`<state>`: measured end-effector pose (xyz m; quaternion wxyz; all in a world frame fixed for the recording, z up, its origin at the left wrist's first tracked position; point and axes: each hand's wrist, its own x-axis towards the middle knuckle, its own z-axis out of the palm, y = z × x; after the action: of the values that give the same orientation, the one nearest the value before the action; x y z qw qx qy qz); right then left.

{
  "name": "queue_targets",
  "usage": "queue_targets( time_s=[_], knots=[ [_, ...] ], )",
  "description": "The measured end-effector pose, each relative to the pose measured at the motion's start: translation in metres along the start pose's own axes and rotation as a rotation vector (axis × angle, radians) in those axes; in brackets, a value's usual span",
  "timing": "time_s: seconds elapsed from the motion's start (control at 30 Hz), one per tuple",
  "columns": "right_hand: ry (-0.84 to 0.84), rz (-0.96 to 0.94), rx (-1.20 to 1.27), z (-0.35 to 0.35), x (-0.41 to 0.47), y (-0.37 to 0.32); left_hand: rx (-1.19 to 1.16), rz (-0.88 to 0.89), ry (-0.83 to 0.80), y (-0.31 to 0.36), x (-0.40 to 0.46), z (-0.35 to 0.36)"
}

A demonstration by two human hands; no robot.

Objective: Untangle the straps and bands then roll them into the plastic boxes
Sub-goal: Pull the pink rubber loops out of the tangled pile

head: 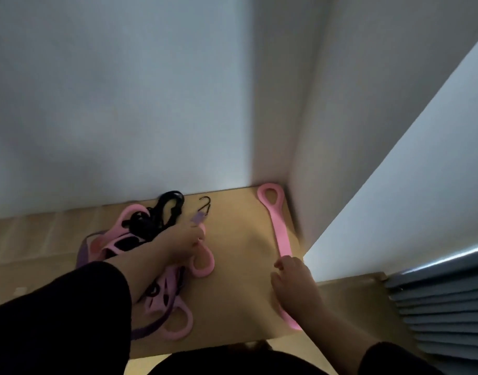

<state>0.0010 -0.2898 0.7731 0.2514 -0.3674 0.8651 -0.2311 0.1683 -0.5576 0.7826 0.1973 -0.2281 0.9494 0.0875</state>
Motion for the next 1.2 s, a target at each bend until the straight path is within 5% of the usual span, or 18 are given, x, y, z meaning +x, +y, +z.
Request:
queue_targets(
  time_s=[0.17,0.37,0.53,0.83,1.2],
  knots=[
    [-0.154,-0.117,-0.004,0.032,0.007,-0.030,0.014,-0.150,0.075,-0.012,-0.039,0.000],
    [-0.290,-0.200,-0.085,0.052,0.007,-0.055,0.146,-0.094,0.192,-0.015,-0.057,-0.005],
    [-0.282,-0.192,-0.089,0.053,0.011,-0.074,-0.209,-0.056,0.483,-0.020,-0.060,-0.031],
    [-0.175,-0.196,0.189,0.044,0.021,-0.148,-0.471,-0.017,0.533,-0.035,-0.095,-0.112],
    [-0.098,-0.250,0.416,0.034,0.017,-0.229,-1.139,0.117,0.771,-0.040,-0.140,-0.216]
  ],
)
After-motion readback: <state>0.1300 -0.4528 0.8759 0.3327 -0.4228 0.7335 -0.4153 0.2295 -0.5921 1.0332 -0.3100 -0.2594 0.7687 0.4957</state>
